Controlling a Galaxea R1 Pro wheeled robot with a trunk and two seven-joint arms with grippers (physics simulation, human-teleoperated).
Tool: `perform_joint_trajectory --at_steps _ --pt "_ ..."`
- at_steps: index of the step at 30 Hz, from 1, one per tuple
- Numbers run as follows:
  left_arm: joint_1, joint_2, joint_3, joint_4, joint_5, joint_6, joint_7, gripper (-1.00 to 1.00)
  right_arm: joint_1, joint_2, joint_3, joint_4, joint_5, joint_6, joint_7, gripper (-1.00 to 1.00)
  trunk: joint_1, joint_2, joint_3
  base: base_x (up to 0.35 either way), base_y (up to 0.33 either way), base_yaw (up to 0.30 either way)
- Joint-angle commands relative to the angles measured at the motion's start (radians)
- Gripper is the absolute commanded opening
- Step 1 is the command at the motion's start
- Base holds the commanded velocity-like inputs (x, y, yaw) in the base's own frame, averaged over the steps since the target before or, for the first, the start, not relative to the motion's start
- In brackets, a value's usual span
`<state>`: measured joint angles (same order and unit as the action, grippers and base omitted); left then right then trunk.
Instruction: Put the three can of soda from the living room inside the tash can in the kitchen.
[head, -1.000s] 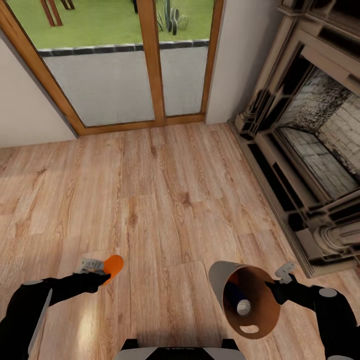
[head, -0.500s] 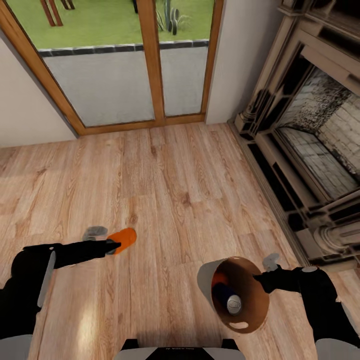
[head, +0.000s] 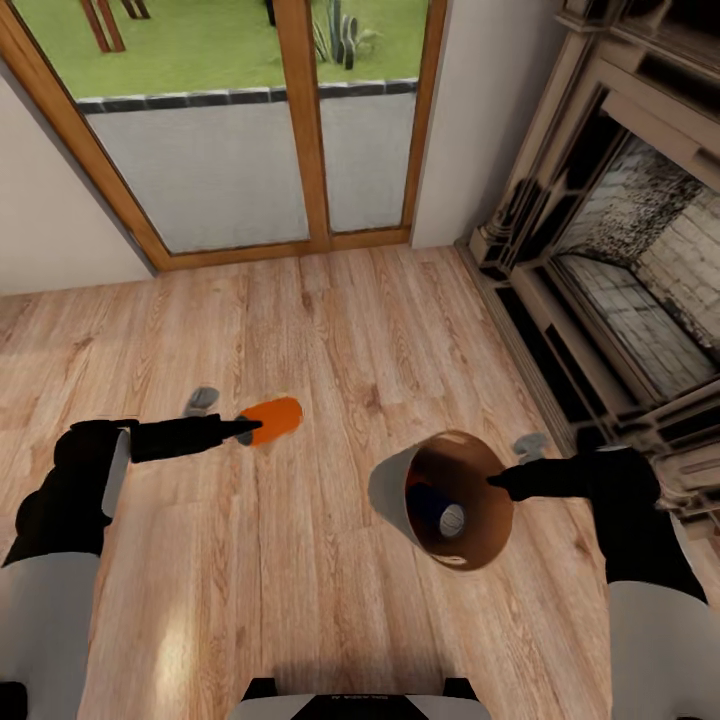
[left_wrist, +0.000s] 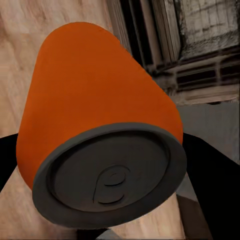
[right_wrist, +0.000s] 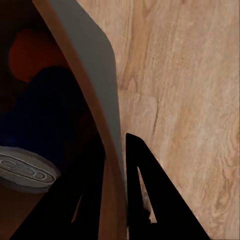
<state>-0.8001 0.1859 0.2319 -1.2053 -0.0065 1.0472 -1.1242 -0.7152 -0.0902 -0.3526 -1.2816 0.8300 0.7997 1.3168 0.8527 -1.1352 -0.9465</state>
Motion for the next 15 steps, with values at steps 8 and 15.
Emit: perform_joint_trajectory --at_steps 8,15 --pt "-0.289 0.008 -0.072 0.287 -0.005 0.0 -0.154 -1.0 -0.085 0.001 0.08 0.097 0.021 0.13 0.019 -1.0 0.0 0.0 0.0 0.0 0.0 0.0" --pt "-0.675 -0.005 -0.529 0.761 -0.004 0.0 -0.204 -1.0 -0.128 0.001 0.085 0.216 0.025 0.14 -0.023 -1.0 0.0 0.0 0.0 0.0 0.0 0.0"
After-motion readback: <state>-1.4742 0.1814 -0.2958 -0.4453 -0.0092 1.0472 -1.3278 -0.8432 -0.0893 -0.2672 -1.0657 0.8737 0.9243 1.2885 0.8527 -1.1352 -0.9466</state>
